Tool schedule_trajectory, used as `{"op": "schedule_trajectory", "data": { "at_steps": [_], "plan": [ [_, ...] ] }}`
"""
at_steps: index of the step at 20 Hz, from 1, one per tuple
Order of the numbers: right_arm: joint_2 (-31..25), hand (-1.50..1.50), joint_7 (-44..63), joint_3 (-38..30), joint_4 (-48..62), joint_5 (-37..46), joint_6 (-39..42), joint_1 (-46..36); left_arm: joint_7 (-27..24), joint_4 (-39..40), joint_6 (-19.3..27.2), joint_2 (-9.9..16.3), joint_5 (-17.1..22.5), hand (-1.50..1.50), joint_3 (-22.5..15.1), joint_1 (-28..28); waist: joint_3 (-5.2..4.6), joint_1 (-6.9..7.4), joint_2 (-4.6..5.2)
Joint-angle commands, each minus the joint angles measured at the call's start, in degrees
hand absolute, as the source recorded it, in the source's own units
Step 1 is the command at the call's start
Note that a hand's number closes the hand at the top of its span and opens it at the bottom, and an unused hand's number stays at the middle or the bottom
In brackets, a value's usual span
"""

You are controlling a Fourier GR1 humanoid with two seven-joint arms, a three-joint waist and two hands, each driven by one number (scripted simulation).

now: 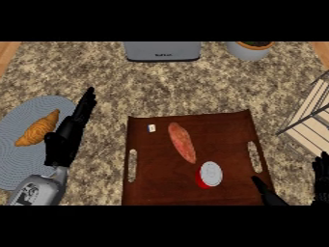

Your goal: Pick the can from the tray and place it in the tiered shelf

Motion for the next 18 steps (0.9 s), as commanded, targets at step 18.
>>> {"op": "schedule_trajectory", "data": {
  "at_steps": [18],
  "plan": [
    [-25.21,-1.5,69.6,17.18,-28.93,36.12,29.51,-4.56,0.86,3.19,-0.15,-3.95,-3.21,0.0,-1.4,-3.32,-0.34,2.43,0.45]
  ]
}}
